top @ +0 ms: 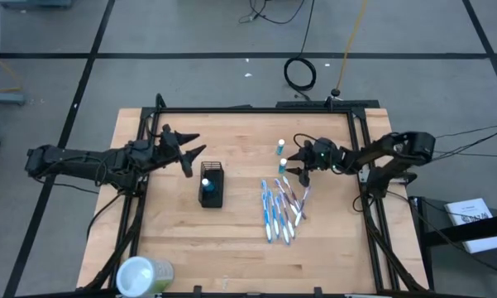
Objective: Pick & Place toothbrushing station
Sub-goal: Put the bottom mouthwash into the middle compartment of the mesh organizer
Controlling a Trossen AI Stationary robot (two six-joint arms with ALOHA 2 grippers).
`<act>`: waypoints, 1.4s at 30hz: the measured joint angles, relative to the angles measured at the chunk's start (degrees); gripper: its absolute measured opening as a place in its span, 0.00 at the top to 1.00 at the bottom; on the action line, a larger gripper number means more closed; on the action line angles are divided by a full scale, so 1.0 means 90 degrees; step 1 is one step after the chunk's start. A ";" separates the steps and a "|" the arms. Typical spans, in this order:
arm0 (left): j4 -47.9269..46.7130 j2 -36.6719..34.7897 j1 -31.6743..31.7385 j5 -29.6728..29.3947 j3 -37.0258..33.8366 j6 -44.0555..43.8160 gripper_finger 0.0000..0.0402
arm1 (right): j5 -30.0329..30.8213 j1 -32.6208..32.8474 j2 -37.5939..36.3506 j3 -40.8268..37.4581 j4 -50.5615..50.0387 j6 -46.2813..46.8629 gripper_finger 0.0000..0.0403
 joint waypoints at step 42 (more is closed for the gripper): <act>-0.0024 0.0002 -0.0011 0.0057 0.0002 -0.0204 0.46 | 0.0901 0.1112 0.0405 0.0204 0.1078 -0.0779 0.75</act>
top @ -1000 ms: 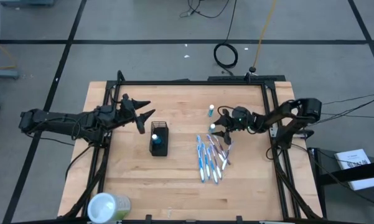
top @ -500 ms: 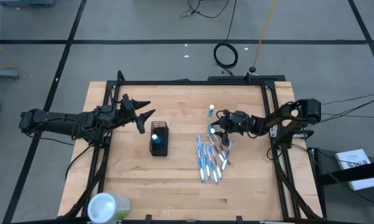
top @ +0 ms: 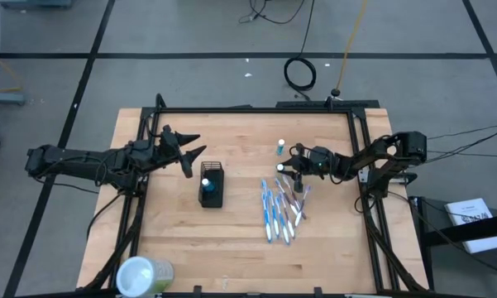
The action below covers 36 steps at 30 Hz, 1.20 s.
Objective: Pick & Place toothbrushing station
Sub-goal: Put the bottom mouthwash into the middle compartment of the mesh organizer
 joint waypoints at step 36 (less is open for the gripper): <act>-0.0010 -0.0002 -0.0002 0.0767 0.0002 -0.0175 0.46 | 0.0839 -0.0002 0.0027 0.0075 -0.0514 0.1105 0.69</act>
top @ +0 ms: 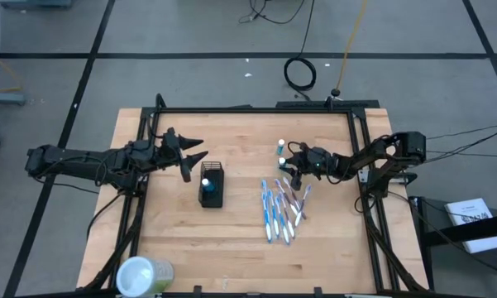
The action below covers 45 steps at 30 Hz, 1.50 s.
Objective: Pick & Place toothbrushing station
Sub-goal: Put the bottom mouthwash into the middle compartment of the mesh organizer
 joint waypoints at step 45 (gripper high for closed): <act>-0.0300 0.0002 -0.0034 0.0063 0.0000 0.0049 0.46 | 0.0158 -0.0053 0.1265 0.0488 0.0140 0.0718 0.63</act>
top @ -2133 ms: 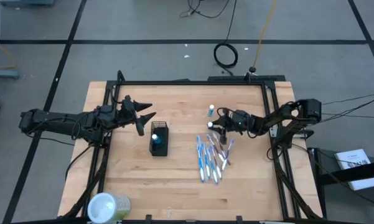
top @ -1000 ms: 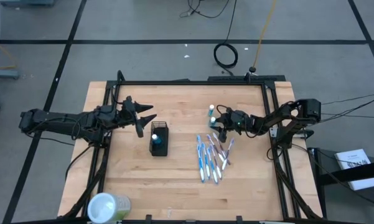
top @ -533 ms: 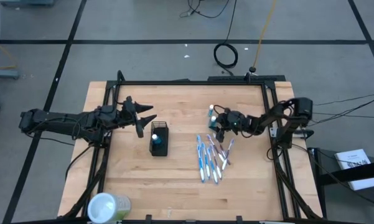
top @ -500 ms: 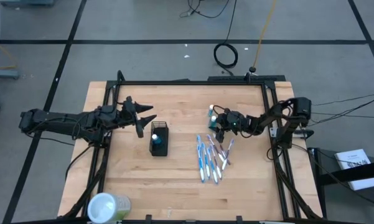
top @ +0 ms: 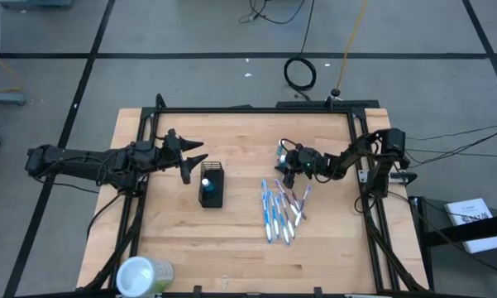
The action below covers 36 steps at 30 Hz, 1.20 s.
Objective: Pick & Place toothbrushing station
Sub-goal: Put the bottom mouthwash into the middle compartment of the mesh organizer
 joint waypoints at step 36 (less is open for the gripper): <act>0.1036 0.3553 -0.0009 0.1213 0.1440 -0.0145 0.46 | -0.1386 0.1407 0.0017 0.2447 -0.0809 -0.1036 0.80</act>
